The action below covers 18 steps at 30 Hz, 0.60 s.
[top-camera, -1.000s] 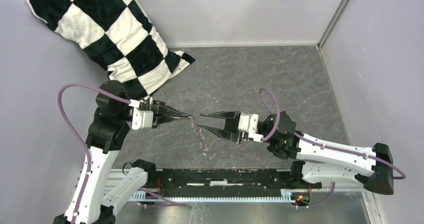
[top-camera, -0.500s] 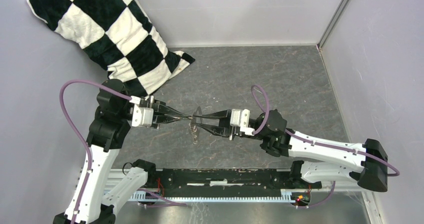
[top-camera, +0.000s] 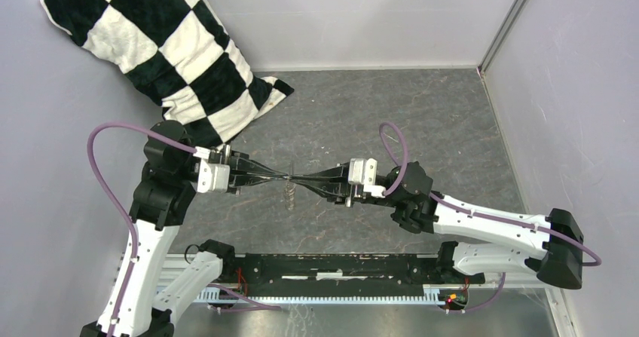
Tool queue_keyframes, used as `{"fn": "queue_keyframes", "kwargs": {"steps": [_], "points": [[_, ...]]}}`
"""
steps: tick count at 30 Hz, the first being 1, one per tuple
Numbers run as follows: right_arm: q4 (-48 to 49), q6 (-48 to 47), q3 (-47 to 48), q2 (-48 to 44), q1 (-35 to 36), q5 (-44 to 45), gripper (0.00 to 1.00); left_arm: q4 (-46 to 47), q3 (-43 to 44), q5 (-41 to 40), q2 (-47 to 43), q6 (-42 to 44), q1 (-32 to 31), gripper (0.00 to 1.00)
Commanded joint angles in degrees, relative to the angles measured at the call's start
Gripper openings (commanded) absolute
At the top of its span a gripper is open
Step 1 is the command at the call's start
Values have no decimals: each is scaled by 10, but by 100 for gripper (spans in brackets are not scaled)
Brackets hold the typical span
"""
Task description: Put the keys on the keyring
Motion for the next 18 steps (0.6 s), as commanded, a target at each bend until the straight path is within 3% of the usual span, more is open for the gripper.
{"fn": "queue_keyframes", "kwargs": {"steps": [1,3,7,12,16,18], "points": [[13,7,34,6,-7,-3,6,18,-8,14,-10,-3,-1,2],[4,6,37,7,-7,-4,5,18,-15,11,-14,1,-1,2],[5,6,35,3,-7,1,15,18,-21,9,-12,-1,-1,2],[7,9,41,7,-7,2,18,17,-21,6,-11,0,-1,2],[0,10,47,12,-7,-4,10,17,-22,3,-15,0,-1,2],[-2,11,47,12,-7,0,0,17,-27,3,-18,0,-1,2]]}}
